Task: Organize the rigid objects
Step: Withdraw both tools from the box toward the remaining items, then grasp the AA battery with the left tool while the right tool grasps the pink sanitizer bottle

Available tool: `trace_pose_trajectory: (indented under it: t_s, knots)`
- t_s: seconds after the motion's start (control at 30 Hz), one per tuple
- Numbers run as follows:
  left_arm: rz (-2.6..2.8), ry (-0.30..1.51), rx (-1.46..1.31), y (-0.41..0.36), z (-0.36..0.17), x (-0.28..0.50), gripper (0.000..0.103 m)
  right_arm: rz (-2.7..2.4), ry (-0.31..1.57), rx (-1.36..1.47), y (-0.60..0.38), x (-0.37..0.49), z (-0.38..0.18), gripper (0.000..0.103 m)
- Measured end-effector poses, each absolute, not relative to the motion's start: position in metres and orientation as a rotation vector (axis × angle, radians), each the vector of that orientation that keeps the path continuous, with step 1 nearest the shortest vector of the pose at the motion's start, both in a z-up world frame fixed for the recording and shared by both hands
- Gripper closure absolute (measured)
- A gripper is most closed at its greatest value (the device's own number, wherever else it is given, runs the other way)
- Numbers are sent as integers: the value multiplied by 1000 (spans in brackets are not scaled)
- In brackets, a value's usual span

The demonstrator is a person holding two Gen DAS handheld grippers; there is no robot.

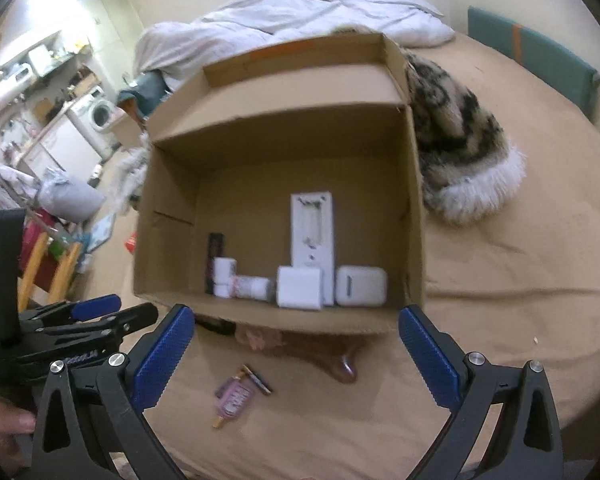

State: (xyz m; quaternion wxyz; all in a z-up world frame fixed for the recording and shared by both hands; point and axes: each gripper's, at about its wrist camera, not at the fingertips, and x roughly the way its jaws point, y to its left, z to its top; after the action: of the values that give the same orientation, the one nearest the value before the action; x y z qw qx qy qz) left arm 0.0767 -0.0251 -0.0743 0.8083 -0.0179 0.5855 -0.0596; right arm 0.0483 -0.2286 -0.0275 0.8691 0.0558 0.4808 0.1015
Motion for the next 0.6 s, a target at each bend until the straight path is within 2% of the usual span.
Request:
trace_pose_trajectory:
  t_s: [0.1, 0.2, 0.43, 0.5, 0.6]
  knots:
    - [-214, 1347, 16, -47, -95, 71, 40, 201, 1025, 136, -232, 49, -33, 0]
    - [-243, 1428, 80, -62, -119, 68, 54, 181, 1050, 153, -235, 52, -39, 0]
    - [-215, 1505, 121, -71, -147, 70, 57, 170, 1075, 167, -237, 57, -44, 0]
    - [-214, 1534, 104, -70, -156, 74, 62, 173, 1076, 165, -236, 57, -45, 0]
    - [-248, 1588, 53, -71, -169, 80, 63, 169, 1090, 159, -236, 57, -47, 0]
